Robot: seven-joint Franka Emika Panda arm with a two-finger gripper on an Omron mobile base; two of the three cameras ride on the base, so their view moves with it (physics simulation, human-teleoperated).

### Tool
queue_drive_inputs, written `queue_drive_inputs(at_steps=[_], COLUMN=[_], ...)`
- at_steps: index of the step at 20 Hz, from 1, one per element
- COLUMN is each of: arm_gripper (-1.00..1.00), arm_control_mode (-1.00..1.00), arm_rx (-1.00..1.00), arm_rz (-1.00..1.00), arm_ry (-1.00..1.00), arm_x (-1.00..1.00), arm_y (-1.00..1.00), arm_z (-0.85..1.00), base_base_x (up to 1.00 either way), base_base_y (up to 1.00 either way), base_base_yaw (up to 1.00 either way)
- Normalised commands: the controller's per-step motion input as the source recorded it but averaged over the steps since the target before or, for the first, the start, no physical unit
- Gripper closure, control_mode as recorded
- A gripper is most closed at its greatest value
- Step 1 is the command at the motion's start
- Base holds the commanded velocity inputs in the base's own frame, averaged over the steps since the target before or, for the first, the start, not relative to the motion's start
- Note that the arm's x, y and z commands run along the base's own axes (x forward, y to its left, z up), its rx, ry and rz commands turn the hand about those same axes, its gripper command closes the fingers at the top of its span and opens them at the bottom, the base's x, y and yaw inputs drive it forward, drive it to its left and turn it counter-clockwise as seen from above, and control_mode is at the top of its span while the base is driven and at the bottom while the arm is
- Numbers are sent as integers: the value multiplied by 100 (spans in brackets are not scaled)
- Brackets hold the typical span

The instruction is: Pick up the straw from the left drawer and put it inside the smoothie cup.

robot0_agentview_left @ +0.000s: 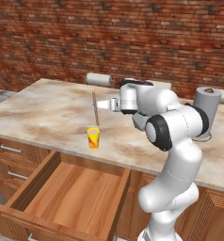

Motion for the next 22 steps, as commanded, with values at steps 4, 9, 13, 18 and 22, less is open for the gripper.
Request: queue_drive_inputs(at_steps=[4,9,13,18,22], arm_gripper=[100,100,100,100,100], arm_control_mode=[-100,-100,-100,-100,-100], arm_rx=[0,0,0,0,0], arm_rz=[0,0,0,0,-1], arm_ry=[6,6,7,3,4], arm_x=[9,5,12,29,22], arm_y=[0,6,18,23,6], arm_z=[-33,-12,-6,-3,-24], base_base_x=[0,0,0,0,0], base_base_y=[0,0,0,0,0], base_base_yaw=[0,0,0,0,0])
